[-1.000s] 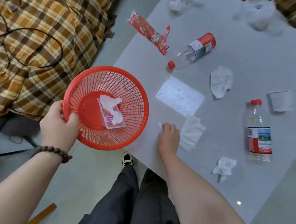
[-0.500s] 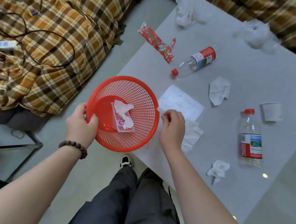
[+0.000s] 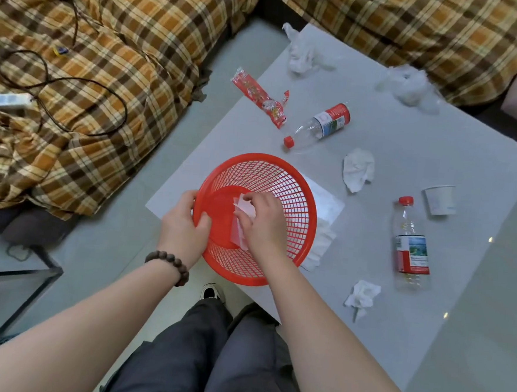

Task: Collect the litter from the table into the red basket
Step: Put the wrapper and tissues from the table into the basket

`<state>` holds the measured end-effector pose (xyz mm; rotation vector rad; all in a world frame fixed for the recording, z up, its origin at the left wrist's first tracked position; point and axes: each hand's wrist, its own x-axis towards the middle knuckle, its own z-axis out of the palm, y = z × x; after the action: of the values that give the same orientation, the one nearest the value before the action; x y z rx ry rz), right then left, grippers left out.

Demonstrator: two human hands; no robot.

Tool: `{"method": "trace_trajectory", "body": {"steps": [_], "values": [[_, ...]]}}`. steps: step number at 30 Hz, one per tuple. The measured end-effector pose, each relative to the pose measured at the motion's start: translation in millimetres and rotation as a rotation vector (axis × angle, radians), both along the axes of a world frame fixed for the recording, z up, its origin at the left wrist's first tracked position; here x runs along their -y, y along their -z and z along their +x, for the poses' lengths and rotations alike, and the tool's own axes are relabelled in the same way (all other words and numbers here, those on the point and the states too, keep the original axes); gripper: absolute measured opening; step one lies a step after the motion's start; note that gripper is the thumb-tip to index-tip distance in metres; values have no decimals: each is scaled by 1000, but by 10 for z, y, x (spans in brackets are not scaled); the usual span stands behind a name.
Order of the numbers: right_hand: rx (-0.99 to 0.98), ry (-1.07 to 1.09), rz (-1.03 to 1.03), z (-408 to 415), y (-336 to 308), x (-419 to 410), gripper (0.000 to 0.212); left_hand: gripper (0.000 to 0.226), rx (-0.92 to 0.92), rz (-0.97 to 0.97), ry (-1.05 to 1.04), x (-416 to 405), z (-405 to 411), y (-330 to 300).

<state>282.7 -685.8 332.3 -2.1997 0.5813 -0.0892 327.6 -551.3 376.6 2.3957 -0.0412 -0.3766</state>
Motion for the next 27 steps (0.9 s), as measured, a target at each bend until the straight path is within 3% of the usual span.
{"method": "trace_trajectory", "body": {"steps": [5, 7, 10, 13, 17, 22, 27], "values": [[186, 194, -161, -342, 121, 359, 26, 26, 32, 72, -62, 35, 72, 3], [172, 285, -227, -491, 316, 531, 26, 26, 50, 96, -76, 32, 112, 12], [-145, 285, -224, -690, 781, 776, 37, 23, 62, 106, -92, 26, 166, 47], [-450, 123, -181, -827, 1233, 919, 52, 24, 41, 123, -91, 9, 189, 92], [-605, -22, -274, -900, 1596, 909, 61, 22, 32, 118, -71, -22, 186, 138], [-474, 23, -335, -966, 1679, 859, 26, 26, 26, 95, -68, 35, 199, 149], [-370, 232, -86, -919, 1464, 865, 21, 19, 42, 70, -53, 58, 155, 123]]}}
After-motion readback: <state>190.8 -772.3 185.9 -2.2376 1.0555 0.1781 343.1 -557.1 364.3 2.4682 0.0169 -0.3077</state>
